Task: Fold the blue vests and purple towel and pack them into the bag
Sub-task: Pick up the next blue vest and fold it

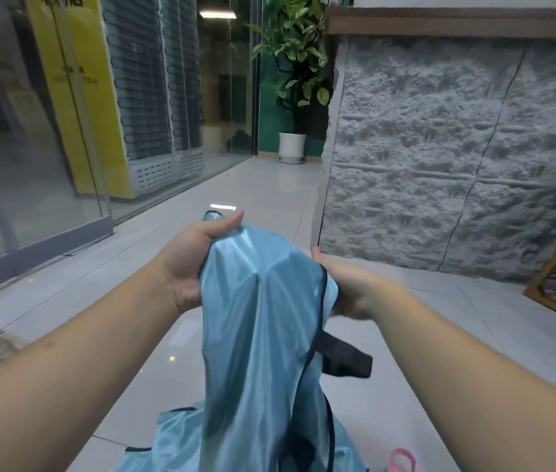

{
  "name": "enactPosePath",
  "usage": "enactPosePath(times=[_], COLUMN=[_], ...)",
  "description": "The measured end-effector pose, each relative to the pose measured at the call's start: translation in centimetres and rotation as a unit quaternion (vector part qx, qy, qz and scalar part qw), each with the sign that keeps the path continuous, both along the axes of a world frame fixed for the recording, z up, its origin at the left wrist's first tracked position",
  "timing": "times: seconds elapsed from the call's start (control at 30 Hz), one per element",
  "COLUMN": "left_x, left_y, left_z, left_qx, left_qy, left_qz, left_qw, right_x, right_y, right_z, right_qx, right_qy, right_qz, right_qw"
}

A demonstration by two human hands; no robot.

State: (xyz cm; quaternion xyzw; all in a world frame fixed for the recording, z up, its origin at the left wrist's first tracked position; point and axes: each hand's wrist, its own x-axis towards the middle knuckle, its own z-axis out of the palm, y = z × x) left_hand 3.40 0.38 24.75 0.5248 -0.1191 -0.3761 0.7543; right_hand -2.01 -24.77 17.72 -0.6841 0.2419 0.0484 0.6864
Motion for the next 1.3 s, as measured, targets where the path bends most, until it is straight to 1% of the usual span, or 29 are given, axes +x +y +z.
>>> enactPosePath(times=[0.07,0.1,0.13,0.23,0.27,0.33,0.37,0.47,0.53,0.6,0.63,0.7,0.73,0.83,0.9,0.97,1.0,1.07,1.13,1.2,1.3], left_x=[-0.2,-0.2,-0.1,0.2,0.3,0.5,0.7,1.5,2.1,2.6,2.7,2.8,2.7,1.8,1.2,0.9,1.0,1.3,1.4,1.4,0.8], left_y=[-0.3,-0.5,-0.5,-0.7,-0.8,-0.9,-0.9,-1.0,-1.0,-1.0,-0.9,-0.8,-0.7,-0.5,-0.7,-1.0,-1.1,-1.4,-1.5,-1.8,-2.3], left_z=[0.7,1.0,1.3,2.3,2.5,2.9,3.1,3.0,2.6,1.9,1.6,0.7,0.2,-1.5,-2.5,-3.3,-3.6,-3.8,-3.6,-3.2,-2.6], left_qx=[-0.016,-0.024,-0.035,-0.047,-0.048,-0.049,-0.05,-0.06,-0.067,-0.077,-0.084,-0.089,-0.077,0.005,0.068,0.125,0.149,0.158,0.143,0.126,0.102], left_qy=[0.009,0.015,0.022,0.035,0.037,0.042,0.049,0.084,0.112,0.135,0.14,0.132,0.116,0.05,0.001,-0.043,-0.061,-0.089,-0.087,-0.081,-0.084], left_qz=[0.021,0.031,0.039,0.055,0.065,0.098,0.118,0.176,0.204,0.215,0.218,0.216,0.203,0.089,0.016,-0.002,0.013,0.039,0.065,0.076,0.072], left_qw=[1.0,0.999,0.998,0.997,0.996,0.993,0.991,0.979,0.97,0.964,0.962,0.963,0.969,0.995,0.998,0.991,0.987,0.983,0.984,0.986,0.989], right_x=[-1.2,-1.9,-2.4,-3.4,-3.5,-3.6,-3.6,-3.5,-3.3,-3.2,-3.2,-3.1,-2.8,-2.5,-2.4,-2.6,-2.6,-2.8,-2.8,-2.9,-3.1], right_y=[-0.7,-0.7,-0.7,0.8,1.6,3.1,3.6,4.5,4.6,4.9,5.0,5.2,5.2,5.5,5.3,4.9,4.6,4.4,4.3,4.6,5.5], right_z=[-2.8,-4.0,-5.0,-5.2,-4.7,-3.0,-2.3,-1.2,-1.0,-0.6,-0.4,-0.1,0.1,0.6,0.5,0.2,-0.1,-0.6,-1.3,-1.9,-1.6], right_qx=[0.012,0.038,0.086,0.271,0.294,0.297,0.313,0.393,0.387,0.349,0.337,0.354,0.368,0.378,0.368,0.355,0.355,0.369,0.365,0.323,0.316], right_qy=[0.06,0.079,0.082,0.03,0.006,-0.035,-0.054,-0.129,-0.182,-0.225,-0.239,-0.262,-0.271,-0.287,-0.288,-0.287,-0.287,-0.279,-0.255,-0.217,-0.185], right_qz=[0.019,0.015,0.007,-0.014,-0.012,0.028,0.041,0.07,0.113,0.189,0.208,0.204,0.197,0.196,0.206,0.202,0.19,0.138,0.058,-0.022,-0.087], right_qw=[0.998,0.996,0.993,0.962,0.956,0.954,0.947,0.908,0.897,0.89,0.887,0.874,0.867,0.858,0.86,0.866,0.869,0.876,0.894,0.921,0.927])
